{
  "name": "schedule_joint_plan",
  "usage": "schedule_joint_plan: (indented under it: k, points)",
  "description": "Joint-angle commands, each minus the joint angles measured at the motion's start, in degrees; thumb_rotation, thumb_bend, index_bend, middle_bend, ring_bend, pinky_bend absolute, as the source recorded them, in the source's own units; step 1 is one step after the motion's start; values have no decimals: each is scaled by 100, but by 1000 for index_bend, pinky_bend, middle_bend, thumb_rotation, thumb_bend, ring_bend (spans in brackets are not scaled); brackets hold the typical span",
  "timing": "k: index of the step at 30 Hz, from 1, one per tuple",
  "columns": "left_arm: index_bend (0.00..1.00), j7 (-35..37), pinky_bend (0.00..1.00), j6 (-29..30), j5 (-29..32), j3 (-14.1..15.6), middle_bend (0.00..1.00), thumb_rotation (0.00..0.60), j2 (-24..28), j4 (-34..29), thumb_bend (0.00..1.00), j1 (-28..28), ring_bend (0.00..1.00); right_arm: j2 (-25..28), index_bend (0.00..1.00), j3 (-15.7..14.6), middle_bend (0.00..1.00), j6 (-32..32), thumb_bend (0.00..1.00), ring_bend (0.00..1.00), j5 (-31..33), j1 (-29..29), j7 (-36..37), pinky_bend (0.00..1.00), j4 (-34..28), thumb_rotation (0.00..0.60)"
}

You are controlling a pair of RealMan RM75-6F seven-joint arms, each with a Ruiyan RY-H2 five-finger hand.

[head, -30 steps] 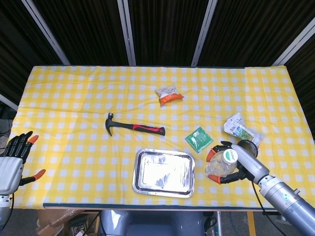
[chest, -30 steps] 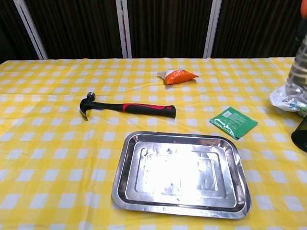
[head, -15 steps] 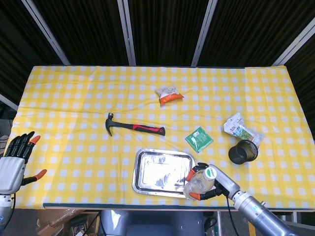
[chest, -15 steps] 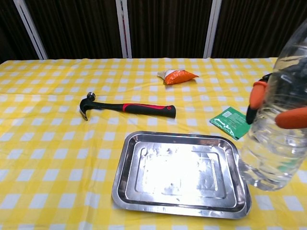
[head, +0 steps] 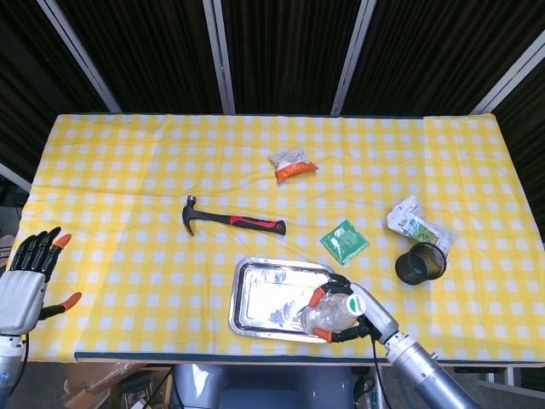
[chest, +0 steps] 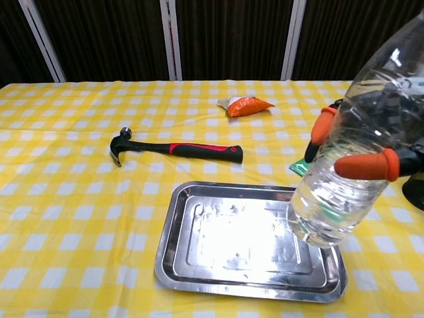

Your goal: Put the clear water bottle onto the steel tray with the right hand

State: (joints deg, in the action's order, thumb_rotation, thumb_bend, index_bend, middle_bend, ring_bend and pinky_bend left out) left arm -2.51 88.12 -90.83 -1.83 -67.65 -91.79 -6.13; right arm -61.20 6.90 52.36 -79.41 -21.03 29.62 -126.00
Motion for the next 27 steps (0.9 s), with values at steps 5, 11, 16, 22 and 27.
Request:
schedule_joint_plan:
  k: [5,11,16,22,27]
  points:
    - [76,-27,0,-7,-7,6,0,600,-8,-15,189,-2,0,1068,653,-295,533,390,501,262,-471,421,711,0,552,600]
    - [76,-71,0,26,-35,22,0,600,-15,-49,189,16,0,1763,661,-474,533,669,502,262,-907,660,1840,0,1184,600]
    - [76,-147,0,-9,-70,50,0,600,-55,-63,189,1,0,1875,661,-580,533,705,501,262,-1296,612,2484,0,1449,600]
    - [76,-86,0,-9,-77,55,0,600,-36,-81,189,1,0,1498,661,-547,533,340,507,262,-1477,221,2144,0,943,600]
    - [76,78,0,-42,-105,74,0,600,5,-57,189,-18,0,795,661,-256,533,-81,513,262,-842,-222,1133,0,262,600]
